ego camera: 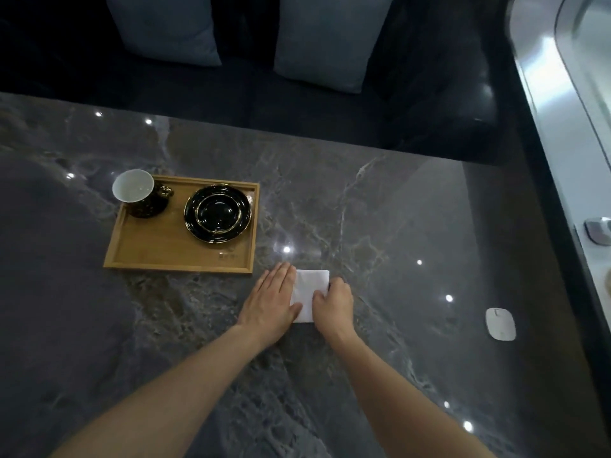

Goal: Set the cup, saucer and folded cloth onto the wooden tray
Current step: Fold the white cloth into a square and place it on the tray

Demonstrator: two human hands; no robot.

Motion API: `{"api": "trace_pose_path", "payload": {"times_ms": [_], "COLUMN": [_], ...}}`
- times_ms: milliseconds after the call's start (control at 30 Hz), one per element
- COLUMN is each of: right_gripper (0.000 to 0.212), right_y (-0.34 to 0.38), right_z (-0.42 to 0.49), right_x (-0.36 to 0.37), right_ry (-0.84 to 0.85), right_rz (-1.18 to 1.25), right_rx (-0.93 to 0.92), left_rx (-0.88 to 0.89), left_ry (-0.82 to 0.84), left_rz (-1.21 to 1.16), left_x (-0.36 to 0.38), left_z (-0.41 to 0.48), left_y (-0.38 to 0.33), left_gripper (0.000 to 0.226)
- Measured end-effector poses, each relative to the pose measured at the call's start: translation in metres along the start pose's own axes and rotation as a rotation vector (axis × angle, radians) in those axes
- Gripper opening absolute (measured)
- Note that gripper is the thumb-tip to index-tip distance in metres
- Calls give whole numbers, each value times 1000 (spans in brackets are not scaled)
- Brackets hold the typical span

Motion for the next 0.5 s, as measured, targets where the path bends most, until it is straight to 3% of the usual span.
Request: {"api": "trace_pose_path", "payload": {"times_ms": [100,200,300,500], "right_gripper": [13,11,7,15], "right_y": [14,32,58,110], "right_z": [-7,-18,-29,-40], "right_x": [0,-4,-11,-21], "right_ry": [128,247,312,371], "right_rz": [112,2,-47,112], "right_rx": [-188,-347,-484,-544], "left_rx": [12,72,145,10], "left_ry": [-64,-110,-179,-398], "left_rz": [-225,-443,-466,-610], "left_x": [-16,-38,-60,-88], "left_z": [-5,-12,-23,-61], "left_y": [2,1,-2,25], "left_gripper": [71,61,47,37]}}
Point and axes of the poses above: each hand's wrist, its own z-axis towards the middle knuckle, its own x-axis out of the palm, y = z × x, the point moved 9 cm from there along z, towards the middle knuckle, and after that the axes turned 13 degrees about y, right-handed, at the moved point
